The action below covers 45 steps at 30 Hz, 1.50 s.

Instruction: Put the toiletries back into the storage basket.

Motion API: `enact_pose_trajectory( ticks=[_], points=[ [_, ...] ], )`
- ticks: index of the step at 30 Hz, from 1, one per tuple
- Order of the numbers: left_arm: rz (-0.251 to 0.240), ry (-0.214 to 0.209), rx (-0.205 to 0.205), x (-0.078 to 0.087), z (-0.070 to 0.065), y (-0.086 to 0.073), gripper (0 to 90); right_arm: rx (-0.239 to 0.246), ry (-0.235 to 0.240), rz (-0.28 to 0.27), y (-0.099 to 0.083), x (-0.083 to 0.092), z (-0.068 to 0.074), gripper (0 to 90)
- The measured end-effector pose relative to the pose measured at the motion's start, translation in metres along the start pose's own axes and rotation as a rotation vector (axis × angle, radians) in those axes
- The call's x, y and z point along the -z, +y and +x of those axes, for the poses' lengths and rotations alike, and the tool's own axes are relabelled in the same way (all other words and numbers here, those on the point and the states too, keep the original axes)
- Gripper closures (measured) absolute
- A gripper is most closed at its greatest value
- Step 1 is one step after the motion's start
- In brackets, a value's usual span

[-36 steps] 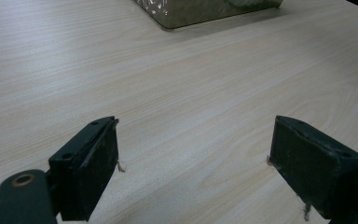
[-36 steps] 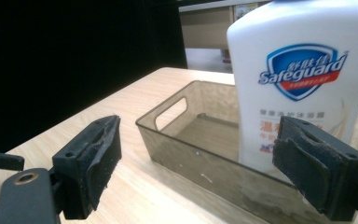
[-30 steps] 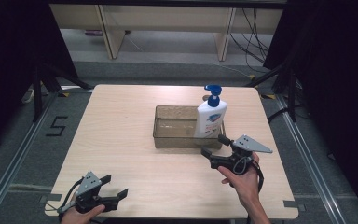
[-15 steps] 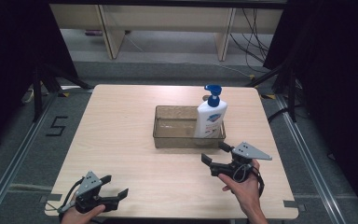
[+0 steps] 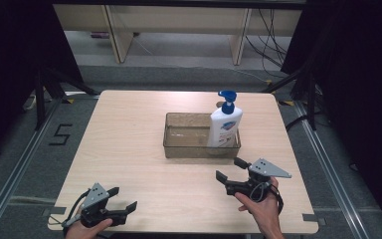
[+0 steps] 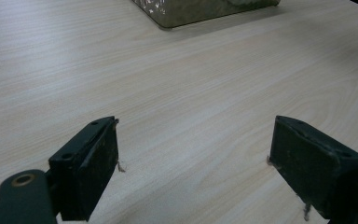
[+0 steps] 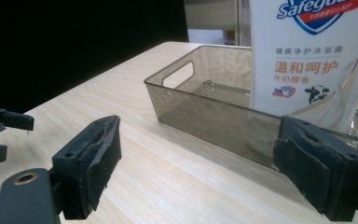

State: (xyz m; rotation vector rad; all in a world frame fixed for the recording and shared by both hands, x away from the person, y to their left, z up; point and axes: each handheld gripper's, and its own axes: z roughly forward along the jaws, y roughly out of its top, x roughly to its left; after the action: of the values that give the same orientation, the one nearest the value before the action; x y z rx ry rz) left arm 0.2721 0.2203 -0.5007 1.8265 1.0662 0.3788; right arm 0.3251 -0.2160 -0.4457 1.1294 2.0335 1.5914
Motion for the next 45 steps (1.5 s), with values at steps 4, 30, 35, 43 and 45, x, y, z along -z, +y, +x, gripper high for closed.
enact_pose_trajectory(
  ticks=[4, 30, 35, 43, 45],
  points=[
    [-0.001, 0.000, -0.001, 0.000, 0.000, 0.000, 14.8, 0.001, 0.003, -0.009, -0.004, 0.002, 0.000, 15.2],
    [0.004, 0.002, -0.005, 0.000, 0.000, 0.000, 14.8, 0.025, -0.016, 0.053, -0.028, 0.020, 0.005, 15.3],
    [0.002, 0.001, -0.004, 0.000, 0.000, 0.000, 14.8, 0.033, -0.020, 0.060, -0.031, 0.025, 0.005, 15.3],
    [0.005, 0.000, -0.003, 0.000, -0.001, 0.000, 14.8, 0.050, -0.033, 0.080, -0.035, 0.031, 0.004, 15.3],
    [0.005, 0.000, -0.003, 0.000, -0.001, 0.000, 14.8, 0.038, -0.023, 0.079, -0.038, 0.032, 0.005, 15.3]
  ],
)
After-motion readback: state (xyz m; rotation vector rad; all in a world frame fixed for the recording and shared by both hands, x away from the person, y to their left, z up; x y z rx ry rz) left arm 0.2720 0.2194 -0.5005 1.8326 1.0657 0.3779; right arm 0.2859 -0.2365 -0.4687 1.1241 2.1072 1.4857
